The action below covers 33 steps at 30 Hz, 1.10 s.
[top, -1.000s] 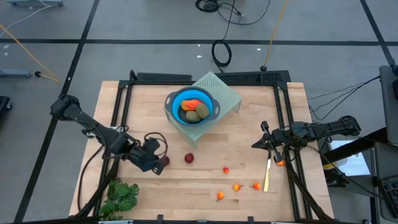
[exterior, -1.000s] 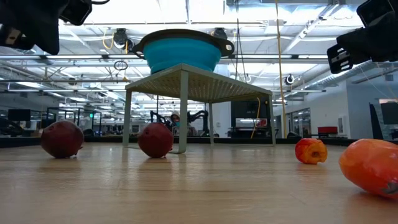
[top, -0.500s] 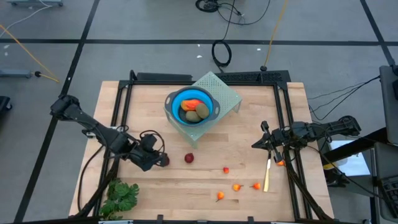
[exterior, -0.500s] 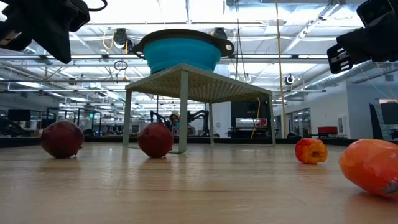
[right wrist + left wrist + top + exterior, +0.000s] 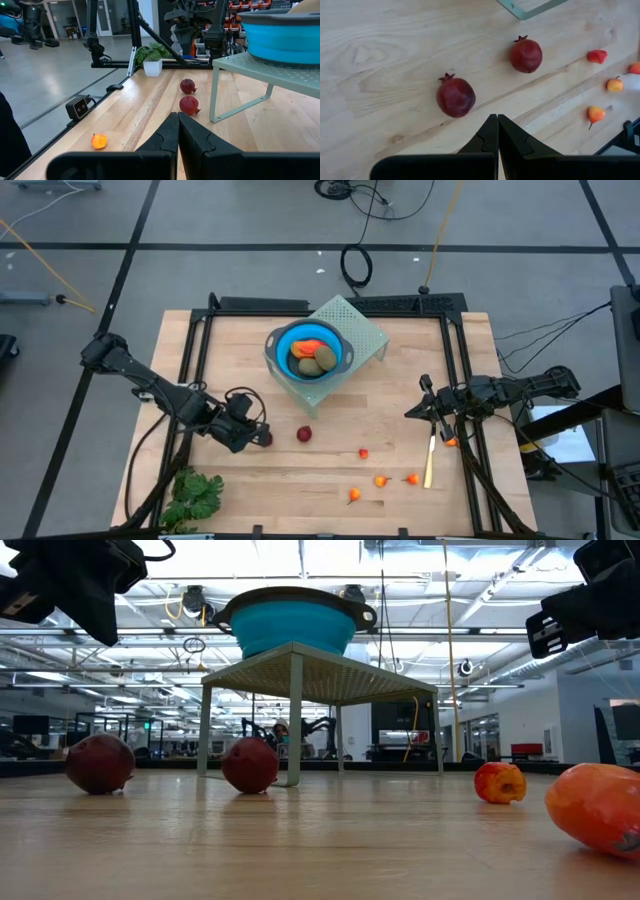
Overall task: Pick & Place Fruit
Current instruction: Put the pomegranate into the collapsible colander on the shelf
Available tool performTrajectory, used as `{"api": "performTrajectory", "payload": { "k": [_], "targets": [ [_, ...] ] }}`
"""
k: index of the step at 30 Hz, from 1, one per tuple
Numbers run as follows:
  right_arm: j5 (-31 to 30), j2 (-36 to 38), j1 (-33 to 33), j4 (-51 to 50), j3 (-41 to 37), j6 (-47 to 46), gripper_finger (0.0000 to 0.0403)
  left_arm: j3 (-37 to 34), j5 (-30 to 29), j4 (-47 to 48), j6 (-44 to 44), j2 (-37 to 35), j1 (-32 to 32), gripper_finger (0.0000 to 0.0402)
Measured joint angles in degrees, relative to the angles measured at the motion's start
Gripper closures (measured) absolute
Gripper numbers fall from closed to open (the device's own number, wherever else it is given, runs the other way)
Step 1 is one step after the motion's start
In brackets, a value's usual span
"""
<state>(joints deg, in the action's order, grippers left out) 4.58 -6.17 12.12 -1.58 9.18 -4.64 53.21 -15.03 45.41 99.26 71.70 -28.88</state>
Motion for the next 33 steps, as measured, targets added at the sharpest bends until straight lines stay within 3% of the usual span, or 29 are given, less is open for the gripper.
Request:
{"api": "performTrajectory", "payload": {
  "k": [13, 33],
  "targets": [
    [0.00, 0.00, 0.00, 0.00, 0.01, 0.00, 0.0403, -0.04, -0.02, 0.00, -2.57, 0.00, 0.00, 0.0391],
    [0.00, 0.00, 0.00, 0.00, 0.01, 0.00, 0.0403, -0.07, -0.02, 0.04, -1.44, 0.00, 0.00, 0.0236]
  ]
}}
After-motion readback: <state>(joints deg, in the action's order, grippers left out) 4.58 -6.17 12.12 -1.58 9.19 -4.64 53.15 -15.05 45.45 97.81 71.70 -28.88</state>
